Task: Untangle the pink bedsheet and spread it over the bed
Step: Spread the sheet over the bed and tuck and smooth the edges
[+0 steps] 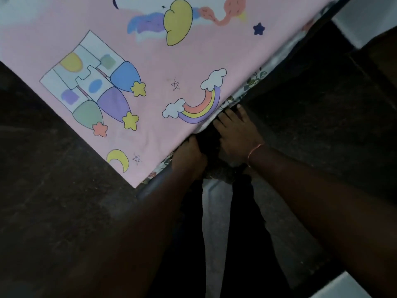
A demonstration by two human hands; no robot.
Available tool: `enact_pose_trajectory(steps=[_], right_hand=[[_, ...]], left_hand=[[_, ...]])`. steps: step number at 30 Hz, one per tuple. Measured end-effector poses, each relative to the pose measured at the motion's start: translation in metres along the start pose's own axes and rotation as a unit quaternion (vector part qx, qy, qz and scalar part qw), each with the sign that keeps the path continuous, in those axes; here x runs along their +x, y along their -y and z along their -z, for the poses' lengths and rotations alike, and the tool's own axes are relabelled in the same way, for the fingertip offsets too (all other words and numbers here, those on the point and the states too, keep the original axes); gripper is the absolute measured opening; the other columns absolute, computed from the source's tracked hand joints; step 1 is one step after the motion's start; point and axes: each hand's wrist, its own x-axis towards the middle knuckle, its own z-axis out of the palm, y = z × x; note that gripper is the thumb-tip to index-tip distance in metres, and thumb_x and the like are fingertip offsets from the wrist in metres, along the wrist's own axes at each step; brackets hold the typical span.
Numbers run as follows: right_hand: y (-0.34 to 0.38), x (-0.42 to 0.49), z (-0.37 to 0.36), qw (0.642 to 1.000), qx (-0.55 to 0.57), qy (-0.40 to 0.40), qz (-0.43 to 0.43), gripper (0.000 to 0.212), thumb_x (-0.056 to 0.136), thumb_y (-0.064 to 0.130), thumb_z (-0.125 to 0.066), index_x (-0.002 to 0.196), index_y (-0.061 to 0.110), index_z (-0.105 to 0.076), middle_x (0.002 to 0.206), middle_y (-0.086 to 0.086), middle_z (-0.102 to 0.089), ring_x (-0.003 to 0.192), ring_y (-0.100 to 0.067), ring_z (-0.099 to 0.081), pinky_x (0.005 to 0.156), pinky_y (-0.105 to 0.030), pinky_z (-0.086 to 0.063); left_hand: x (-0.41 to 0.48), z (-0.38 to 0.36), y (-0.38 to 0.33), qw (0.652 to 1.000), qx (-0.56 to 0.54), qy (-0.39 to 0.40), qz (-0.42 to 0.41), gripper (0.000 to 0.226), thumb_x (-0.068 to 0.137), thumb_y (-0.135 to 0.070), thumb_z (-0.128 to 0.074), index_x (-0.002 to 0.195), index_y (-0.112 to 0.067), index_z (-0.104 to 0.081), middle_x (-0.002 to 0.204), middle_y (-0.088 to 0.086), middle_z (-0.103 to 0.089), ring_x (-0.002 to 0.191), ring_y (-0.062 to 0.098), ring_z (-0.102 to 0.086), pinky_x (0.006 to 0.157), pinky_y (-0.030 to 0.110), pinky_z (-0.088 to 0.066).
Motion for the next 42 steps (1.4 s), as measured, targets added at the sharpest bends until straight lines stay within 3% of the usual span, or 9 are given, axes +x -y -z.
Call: enact_pose_trajectory(steps=[8,11,20,24,26,29,32,36,42], right_hand=[[-0.028,0.047,0.053,0.992,0.074,0.091,0.049,0.032,0.076,0.03,-0.064,0.102,0.013,-0.066,0.106,-0.012,-0.067,0.101,-0.031,-0.062,0.093,-0.038,-0.045],[-0.05,0.056,0.073,0.978,0.073,0.16,0.114,0.031,0.084,0.027,-0.056,0.11,0.015,-0.065,0.116,-0.011,-0.065,0.107,-0.031,-0.061,0.091,-0.036,-0.047],[-0.137,0.033,0.043,0.997,0.02,-0.027,0.063,0.022,0.069,0.021,-0.065,0.088,0.01,-0.066,0.088,-0.014,-0.068,0.087,-0.034,-0.063,0.094,-0.044,-0.043],[-0.132,0.049,0.041,0.998,0.022,0.019,0.06,0.034,0.069,0.031,-0.068,0.095,0.009,-0.067,0.097,-0.014,-0.07,0.095,-0.033,-0.063,0.096,-0.045,-0.041],[-0.133,0.059,0.042,0.995,0.042,0.068,0.06,0.049,0.073,0.032,-0.067,0.117,0.012,-0.063,0.118,-0.013,-0.065,0.113,-0.033,-0.057,0.103,-0.044,-0.035],[-0.141,0.077,0.047,0.98,0.045,0.176,0.086,0.058,0.08,0.037,-0.063,0.133,0.018,-0.051,0.137,-0.008,-0.052,0.129,-0.029,-0.045,0.11,-0.04,-0.03],[-0.158,0.078,0.06,0.957,0.101,0.232,0.144,0.043,0.084,0.029,-0.06,0.122,0.01,-0.056,0.128,-0.012,-0.057,0.118,-0.031,-0.053,0.1,-0.037,-0.042],[-0.2,0.049,0.085,0.939,0.208,0.183,0.204,0.02,0.082,0.013,-0.059,0.096,0.0,-0.064,0.107,-0.021,-0.063,0.1,-0.036,-0.057,0.088,-0.043,-0.047],[-0.316,0.047,0.126,0.965,0.256,-0.055,0.021,0.022,0.086,0.02,-0.059,0.102,0.009,-0.069,0.103,-0.011,-0.069,0.1,-0.028,-0.061,0.09,-0.036,-0.048]], left_hand=[[0.019,0.034,-0.038,0.99,0.084,0.095,0.066,0.028,0.081,-0.025,-0.062,0.102,-0.009,-0.064,0.087,0.008,-0.063,0.083,0.026,-0.064,0.068,0.029,-0.05],[0.012,0.04,-0.077,0.997,0.057,-0.016,0.041,0.016,0.084,-0.013,-0.058,0.095,-0.004,-0.063,0.084,0.012,-0.064,0.077,0.031,-0.063,0.062,0.03,-0.046],[0.02,0.006,-0.13,0.992,-0.032,-0.109,-0.047,0.066,0.081,-0.028,-0.052,0.136,0.006,-0.039,0.134,0.024,-0.048,0.122,0.038,-0.046,0.102,0.044,-0.039],[0.046,-0.003,-0.134,0.989,-0.019,-0.143,-0.023,0.062,0.077,-0.036,-0.043,0.121,0.006,-0.052,0.109,0.023,-0.062,0.099,0.039,-0.06,0.082,0.043,-0.049],[0.066,-0.001,-0.136,0.996,-0.037,-0.085,0.016,0.046,0.076,-0.028,-0.056,0.11,0.003,-0.06,0.097,0.021,-0.066,0.086,0.039,-0.064,0.071,0.039,-0.052],[0.097,0.014,-0.139,0.995,-0.078,0.042,0.052,0.036,0.084,-0.021,-0.06,0.116,-0.006,-0.061,0.113,0.016,-0.064,0.105,0.033,-0.06,0.087,0.037,-0.049],[0.102,0.036,-0.149,0.984,-0.01,0.166,0.067,0.05,0.09,-0.032,-0.057,0.133,-0.008,-0.049,0.131,0.013,-0.054,0.119,0.028,-0.051,0.097,0.033,-0.041],[0.081,0.074,-0.174,0.951,0.171,0.255,0.046,0.045,0.091,-0.043,-0.054,0.119,-0.009,-0.055,0.12,0.009,-0.059,0.109,0.026,-0.057,0.081,0.034,-0.047],[0.117,0.108,-0.25,0.999,-0.001,-0.027,0.028,0.024,0.092,-0.033,-0.052,0.106,-0.015,-0.061,0.108,0.006,-0.062,0.099,0.027,-0.059,0.072,0.033,-0.044]])
